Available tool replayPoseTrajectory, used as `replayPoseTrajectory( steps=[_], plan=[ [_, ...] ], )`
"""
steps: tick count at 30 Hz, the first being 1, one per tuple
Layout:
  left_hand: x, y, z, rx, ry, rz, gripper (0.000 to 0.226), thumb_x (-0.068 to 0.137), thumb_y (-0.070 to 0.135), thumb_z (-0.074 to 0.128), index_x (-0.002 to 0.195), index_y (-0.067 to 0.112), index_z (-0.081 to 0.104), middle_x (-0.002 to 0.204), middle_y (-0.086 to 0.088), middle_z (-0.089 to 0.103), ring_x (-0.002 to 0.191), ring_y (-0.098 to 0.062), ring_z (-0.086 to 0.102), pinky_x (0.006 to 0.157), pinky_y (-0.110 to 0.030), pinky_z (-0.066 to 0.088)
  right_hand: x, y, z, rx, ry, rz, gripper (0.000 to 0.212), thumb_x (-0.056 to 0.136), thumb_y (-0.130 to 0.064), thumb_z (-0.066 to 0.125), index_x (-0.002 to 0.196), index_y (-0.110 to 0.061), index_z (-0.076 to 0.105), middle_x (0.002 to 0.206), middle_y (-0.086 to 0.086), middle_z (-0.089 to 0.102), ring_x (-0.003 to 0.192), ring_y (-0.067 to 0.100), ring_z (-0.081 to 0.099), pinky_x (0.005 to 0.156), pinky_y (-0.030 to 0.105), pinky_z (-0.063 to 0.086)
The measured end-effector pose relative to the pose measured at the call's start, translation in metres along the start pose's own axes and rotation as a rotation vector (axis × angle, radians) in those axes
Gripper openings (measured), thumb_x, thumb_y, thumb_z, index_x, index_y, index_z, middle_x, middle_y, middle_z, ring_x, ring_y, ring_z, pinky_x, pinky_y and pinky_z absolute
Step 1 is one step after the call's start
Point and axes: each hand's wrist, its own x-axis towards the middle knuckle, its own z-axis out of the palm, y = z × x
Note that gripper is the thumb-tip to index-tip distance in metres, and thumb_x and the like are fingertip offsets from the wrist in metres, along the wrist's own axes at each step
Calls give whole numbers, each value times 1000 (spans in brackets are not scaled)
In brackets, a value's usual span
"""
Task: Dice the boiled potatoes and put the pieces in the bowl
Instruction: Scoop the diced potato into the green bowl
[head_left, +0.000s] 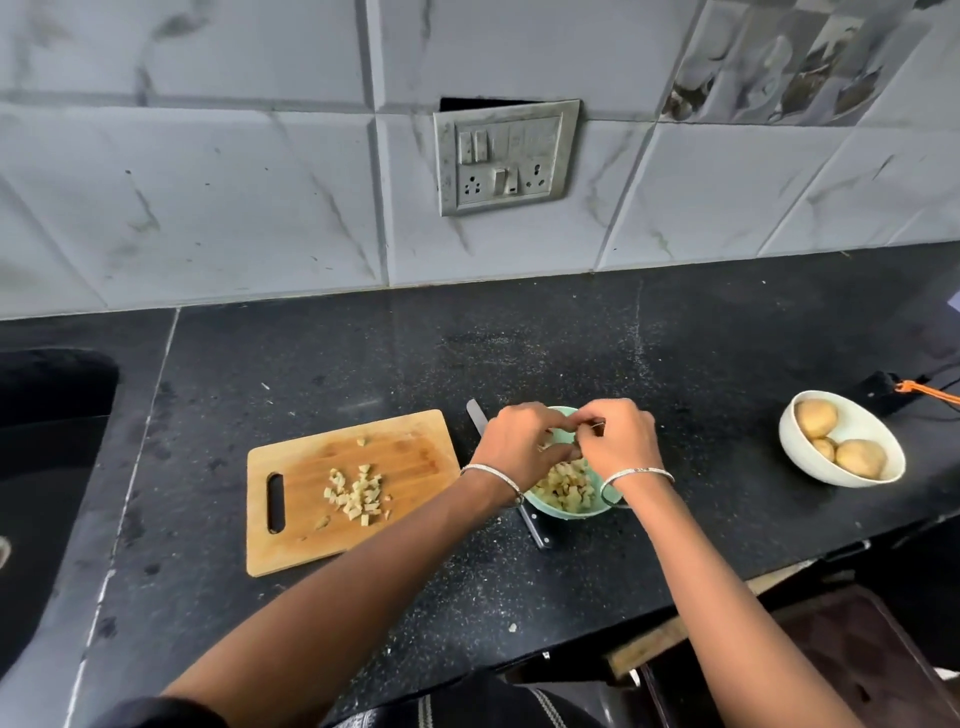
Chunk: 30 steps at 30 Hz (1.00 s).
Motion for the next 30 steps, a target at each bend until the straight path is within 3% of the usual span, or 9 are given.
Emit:
replayPoseTrajectory(
  steps=[3, 8, 11, 13, 16, 19, 22, 27, 30],
  plan=[
    [-12, -19, -18, 34, 84, -45, 23, 81, 29, 73, 104, 27, 70, 102, 4, 67, 94, -14, 60, 83, -27, 46, -10, -18, 11, 66, 70, -53, 27, 82, -2, 58, 84, -21, 78, 85, -6, 74, 89, 19, 67, 85, 31, 52],
    [-50, -77, -69, 116, 129, -371, 27, 79, 25, 75, 105, 25, 68, 100, 3, 68, 87, -16, 64, 78, -28, 49, -22, -56, 51, 85, -33, -252, 25, 86, -4, 57, 89, -20, 77, 90, -6, 75, 86, 17, 67, 81, 32, 53],
    [-79, -111, -99, 191, 89, -579, 31, 77, 24, 78, 106, 24, 68, 98, 2, 68, 92, -18, 63, 78, -29, 47, -18, -75, 87, 32, -183, -338, 24, 89, -10, 56, 98, -21, 75, 96, -1, 75, 99, 24, 66, 95, 38, 50],
    [-97, -128, -115, 210, 66, -676, 32, 76, 23, 79, 106, 23, 68, 95, 2, 67, 90, -18, 63, 75, -29, 45, -15, -89, 112, -51, -272, -407, 24, 94, -17, 53, 108, -21, 72, 104, 0, 73, 107, 23, 63, 110, 39, 37],
    [-120, -144, -129, 194, 26, -778, 37, 74, 24, 82, 108, 23, 67, 88, 6, 64, 81, -14, 57, 76, -28, 45, -10, -113, 139, -106, -421, -444, 37, 99, -27, 51, 133, -14, 58, 134, 6, 60, 127, 24, 51, 110, 36, 36],
    [-136, -149, -130, 163, -92, -813, 54, 66, 28, 87, 114, 24, 64, 93, 4, 67, 89, -17, 60, 79, -28, 46, -10, -130, 162, -168, -529, -455, 52, 104, -32, 43, 150, -11, 35, 157, 8, 32, 146, 23, 27, 118, 36, 24],
    [-144, -149, -122, 188, -141, -816, 74, 56, 35, 91, 121, 25, 57, 107, 3, 64, 101, -20, 59, 85, -31, 47, -15, -136, 179, -268, -549, -481, 54, 106, -34, 34, 154, -11, 25, 163, 6, 17, 150, 21, 15, 120, 38, 19],
    [-150, -148, -108, 220, -99, -774, 86, 51, 35, 93, 123, 21, 48, 123, -3, 51, 112, -25, 54, 92, -36, 44, -35, -134, 186, -273, -545, -592, 44, 106, -22, 34, 149, -12, 36, 162, 2, 21, 149, 19, 18, 119, 36, 17],
    [-151, -154, -109, 171, -46, -765, 69, 56, 32, 91, 114, 22, 55, 114, -1, 56, 104, -23, 57, 86, -33, 45, -43, -126, 183, -216, -580, -676, 41, 104, -16, 38, 144, -13, 46, 156, 1, 35, 144, 18, 31, 118, 36, 29]
  ],
)
